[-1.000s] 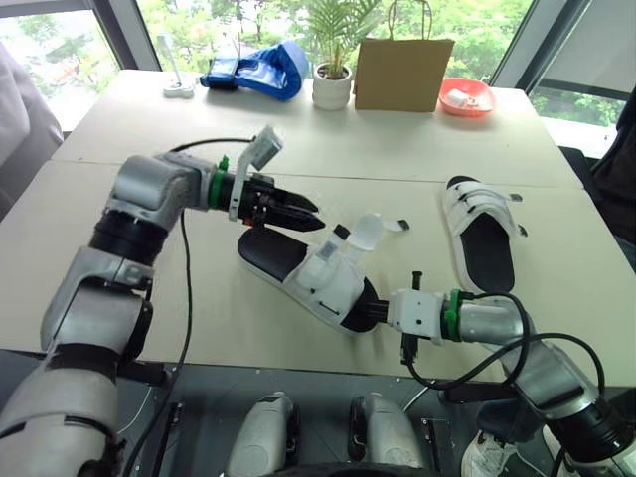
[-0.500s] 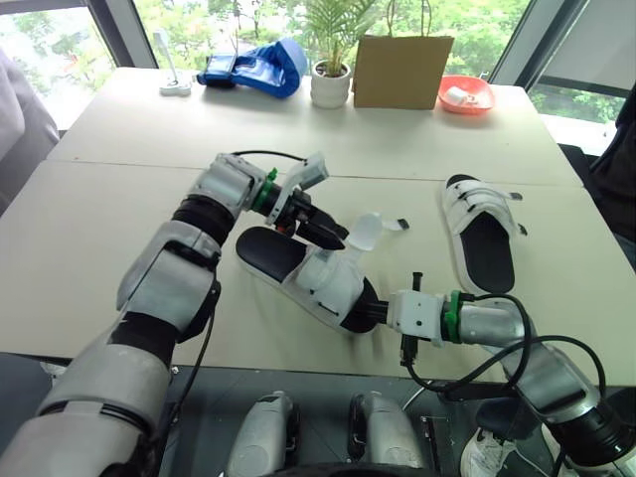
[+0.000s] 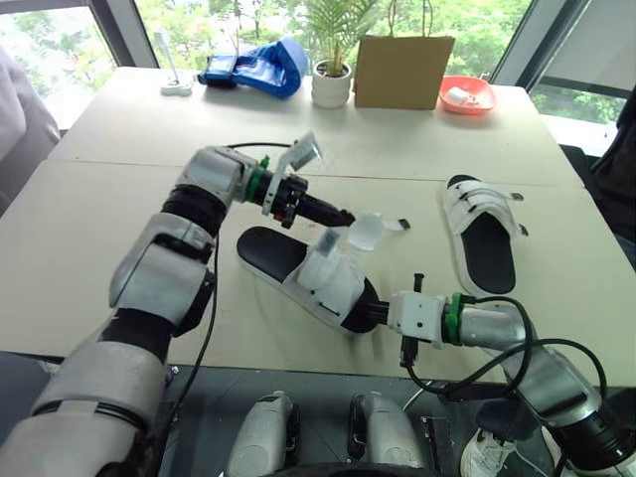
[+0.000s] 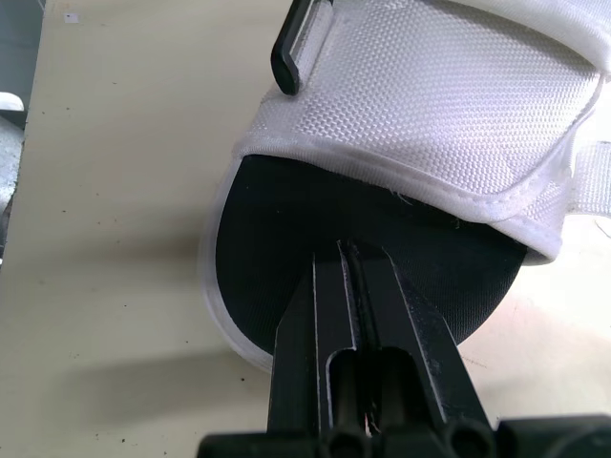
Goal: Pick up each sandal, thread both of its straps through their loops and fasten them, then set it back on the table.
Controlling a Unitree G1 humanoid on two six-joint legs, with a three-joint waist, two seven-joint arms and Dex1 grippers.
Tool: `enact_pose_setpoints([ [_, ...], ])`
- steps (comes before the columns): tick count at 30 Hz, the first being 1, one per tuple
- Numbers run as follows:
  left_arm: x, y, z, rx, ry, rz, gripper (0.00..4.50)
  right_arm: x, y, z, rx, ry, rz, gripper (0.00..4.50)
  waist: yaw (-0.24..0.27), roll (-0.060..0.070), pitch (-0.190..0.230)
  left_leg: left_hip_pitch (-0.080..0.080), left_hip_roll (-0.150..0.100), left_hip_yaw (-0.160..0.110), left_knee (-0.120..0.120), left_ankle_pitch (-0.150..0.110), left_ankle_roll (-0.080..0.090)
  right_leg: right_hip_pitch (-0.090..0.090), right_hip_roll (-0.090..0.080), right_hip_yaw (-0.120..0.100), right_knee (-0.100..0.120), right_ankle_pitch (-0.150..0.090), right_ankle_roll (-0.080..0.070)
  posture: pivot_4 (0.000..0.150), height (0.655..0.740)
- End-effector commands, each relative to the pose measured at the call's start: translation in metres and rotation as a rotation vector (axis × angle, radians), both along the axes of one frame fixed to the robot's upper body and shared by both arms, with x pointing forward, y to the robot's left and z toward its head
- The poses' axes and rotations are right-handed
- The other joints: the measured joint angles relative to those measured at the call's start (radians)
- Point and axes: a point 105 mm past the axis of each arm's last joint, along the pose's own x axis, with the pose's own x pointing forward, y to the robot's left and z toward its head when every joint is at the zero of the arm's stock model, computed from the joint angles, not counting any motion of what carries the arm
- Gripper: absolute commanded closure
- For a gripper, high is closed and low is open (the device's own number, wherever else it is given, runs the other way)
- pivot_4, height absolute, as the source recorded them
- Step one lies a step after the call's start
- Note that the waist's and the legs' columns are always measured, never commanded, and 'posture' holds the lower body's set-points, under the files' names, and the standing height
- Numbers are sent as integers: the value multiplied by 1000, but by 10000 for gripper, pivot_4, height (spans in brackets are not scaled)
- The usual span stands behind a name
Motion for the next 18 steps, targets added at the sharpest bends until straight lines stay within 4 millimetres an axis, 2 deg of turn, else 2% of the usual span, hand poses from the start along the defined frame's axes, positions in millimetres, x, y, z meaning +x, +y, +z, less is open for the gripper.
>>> enact_pose_setpoints([
  [1, -5, -8, 26, -68, -16, -43, 44803, -7, -12, -30, -76, 114, -46, 45000, 1, 0, 0, 0, 0, 0, 0, 0, 0, 0, 0, 0, 0, 0, 0, 1500, 7209],
  [3, 0, -11, 29, -67, -36, -27, 44803, -7, -12, -32, -89, 110, -34, 45000, 1, 0, 0, 0, 0, 0, 0, 0, 0, 0, 0, 0, 0, 0, 0, 1500, 7209],
  [5, 1, -12, 21, -40, -64, -36, 44803, -8, -12, -33, -96, 108, -25, 45000, 1, 0, 0, 0, 0, 0, 0, 0, 0, 0, 0, 0, 0, 0, 0, 1500, 7209],
  [11, 11, -28, 21, -106, -85, 30, 44803, -11, -13, -33, -100, 108, -23, 45000, 1, 0, 0, 0, 0, 0, 0, 0, 0, 0, 0, 0, 0, 0, 0, 1500, 7209],
  [18, 23, -27, -15, 59, -100, 140, 44803, -11, -12, -33, -104, 93, -16, 45000, 2, -1, 0, 0, 0, 0, 0, 0, 0, 1, 0, -1, 0, 0, 0, 1500, 7209],
])
